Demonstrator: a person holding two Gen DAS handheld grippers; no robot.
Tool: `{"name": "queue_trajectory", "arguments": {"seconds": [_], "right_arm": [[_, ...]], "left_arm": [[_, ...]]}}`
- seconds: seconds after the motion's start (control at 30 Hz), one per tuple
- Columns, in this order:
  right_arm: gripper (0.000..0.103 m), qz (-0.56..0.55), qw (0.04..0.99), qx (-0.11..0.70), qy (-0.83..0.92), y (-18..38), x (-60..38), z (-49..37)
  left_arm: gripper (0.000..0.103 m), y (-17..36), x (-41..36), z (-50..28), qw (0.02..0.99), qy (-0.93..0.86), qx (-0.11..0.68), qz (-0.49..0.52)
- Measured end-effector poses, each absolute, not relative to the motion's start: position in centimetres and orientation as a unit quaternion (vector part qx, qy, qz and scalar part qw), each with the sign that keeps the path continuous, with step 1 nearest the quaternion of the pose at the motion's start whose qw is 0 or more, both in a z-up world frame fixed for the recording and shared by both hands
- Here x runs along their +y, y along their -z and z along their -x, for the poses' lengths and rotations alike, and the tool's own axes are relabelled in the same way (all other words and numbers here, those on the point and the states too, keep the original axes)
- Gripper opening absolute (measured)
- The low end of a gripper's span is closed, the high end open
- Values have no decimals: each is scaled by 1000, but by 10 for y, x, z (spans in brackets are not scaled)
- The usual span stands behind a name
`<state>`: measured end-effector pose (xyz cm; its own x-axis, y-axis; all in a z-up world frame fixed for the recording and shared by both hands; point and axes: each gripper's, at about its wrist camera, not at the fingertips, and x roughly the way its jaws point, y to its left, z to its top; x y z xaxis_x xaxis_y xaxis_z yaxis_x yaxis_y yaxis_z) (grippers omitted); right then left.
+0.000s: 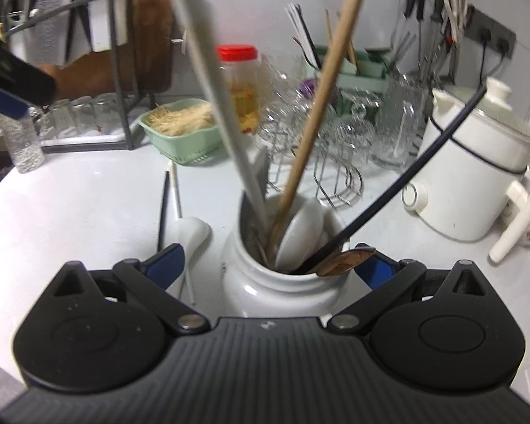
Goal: Organize utensils
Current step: 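Withdraw the open left tool and move it down to the white spoon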
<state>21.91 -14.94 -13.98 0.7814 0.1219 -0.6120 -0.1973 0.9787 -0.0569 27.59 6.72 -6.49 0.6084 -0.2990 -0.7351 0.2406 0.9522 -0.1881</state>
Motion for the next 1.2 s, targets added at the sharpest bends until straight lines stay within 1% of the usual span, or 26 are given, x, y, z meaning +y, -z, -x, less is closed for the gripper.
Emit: {"name": "queue_trajectory", "arguments": {"seconds": [0.1,0.4,0.53,0.83,1.1,1.17,1.2], "right_arm": [[103,67,940,322,-87,140,-147,-214],[103,53,934,344,-85,145,-155,-208],[103,48,932,350,-82,148,-157,-208],[102,42,930,357,-73,153,-164,-205],[102,37,931,356,-69,157,-168,-208],[102,39,932,354,-72,157,-168,-209],[102,41,932,352,-73,158,-168,-209]], "left_arm": [[80,81,70,-278,886,149,438,44],[80,119,73,-276,882,124,454,37],[86,127,74,-279,884,116,451,42],[87,133,59,-293,892,105,438,22],[88,147,44,-303,891,98,444,15],[89,151,42,-303,893,96,439,14],[92,153,41,-303,894,94,438,13]]}}
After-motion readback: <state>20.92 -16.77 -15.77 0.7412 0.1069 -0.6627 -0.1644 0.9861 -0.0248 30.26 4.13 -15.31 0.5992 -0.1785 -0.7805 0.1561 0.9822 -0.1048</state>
